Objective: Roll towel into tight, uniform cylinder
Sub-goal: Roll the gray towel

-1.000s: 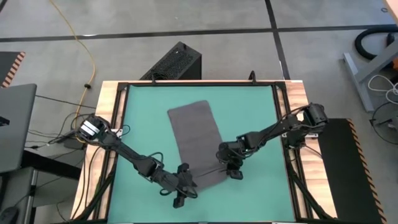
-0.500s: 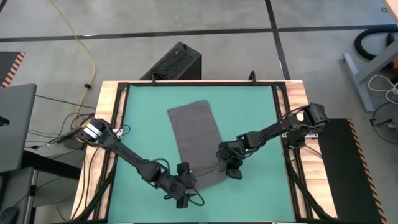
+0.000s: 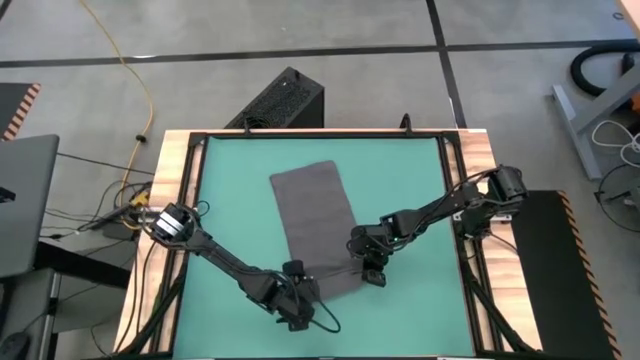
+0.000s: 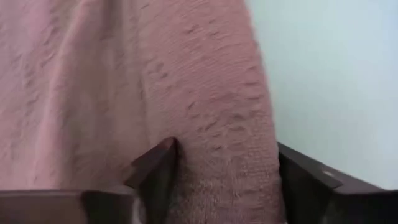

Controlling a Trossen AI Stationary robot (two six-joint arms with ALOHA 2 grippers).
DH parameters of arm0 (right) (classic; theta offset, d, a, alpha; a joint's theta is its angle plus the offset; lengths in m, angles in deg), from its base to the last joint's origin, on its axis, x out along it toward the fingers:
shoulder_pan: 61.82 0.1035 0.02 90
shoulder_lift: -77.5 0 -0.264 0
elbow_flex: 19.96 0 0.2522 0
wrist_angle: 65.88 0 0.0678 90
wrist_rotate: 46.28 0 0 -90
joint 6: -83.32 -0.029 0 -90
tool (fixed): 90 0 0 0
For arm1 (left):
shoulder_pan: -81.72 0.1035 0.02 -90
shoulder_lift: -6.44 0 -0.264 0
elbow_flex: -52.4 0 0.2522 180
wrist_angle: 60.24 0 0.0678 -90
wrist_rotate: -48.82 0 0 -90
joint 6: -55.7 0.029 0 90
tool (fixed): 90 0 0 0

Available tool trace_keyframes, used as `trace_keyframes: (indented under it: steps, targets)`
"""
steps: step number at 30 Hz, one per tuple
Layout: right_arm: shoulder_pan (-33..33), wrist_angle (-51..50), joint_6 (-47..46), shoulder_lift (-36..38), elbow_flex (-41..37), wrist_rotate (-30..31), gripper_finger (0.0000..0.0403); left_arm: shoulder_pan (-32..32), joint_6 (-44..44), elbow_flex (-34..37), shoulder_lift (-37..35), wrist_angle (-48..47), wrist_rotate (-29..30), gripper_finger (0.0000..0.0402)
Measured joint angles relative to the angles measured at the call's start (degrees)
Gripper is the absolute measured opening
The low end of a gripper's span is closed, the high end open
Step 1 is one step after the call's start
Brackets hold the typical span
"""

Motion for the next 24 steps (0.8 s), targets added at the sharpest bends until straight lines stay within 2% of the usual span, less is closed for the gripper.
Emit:
trace_keyframes:
  steps: [2,5,8,9,13,15,21,24]
  targets:
    - [0.2,-0.1,-0.3,0.0,0.0,-1.1,0.0032,0.3,-2.5,0.1,-0.1,-0.9,-0.7,0.0189]
    - [0.6,-0.4,-1.2,0.0,0.0,-2.7,0.0032,0.5,-3.5,0.3,-0.6,-0.7,-2.5,0.0110]
    - [0.8,-0.3,-2.0,0.0,0.0,-5.3,0.0032,0.6,-1.5,0.3,-1.3,2.2,-6.9,0.0030]
    - [0.8,-0.3,-2.4,0.0,0.0,-6.4,0.0032,0.9,-1.0,0.3,-1.4,3.1,-9.1,0.0020]
    - [0.8,-0.4,-3.4,0.0,0.0,-8.2,0.0033,2.6,2.1,0.3,-1.2,6.0,-20.4,0.0023]
    - [0.9,-0.5,-3.9,0.0,0.0,-8.2,0.0033,3.5,3.7,0.3,-1.0,7.5,-24.3,0.0023]
    - [2.3,-1.0,-6.3,0.0,0.0,-6.7,0.0047,6.8,7.7,0.7,-1.0,7.7,-32.3,0.0020]
    - [2.1,-1.0,-6.2,0.0,0.0,-6.4,0.0065,8.4,7.5,4.8,-1.0,12.8,-37.4,0.0020]
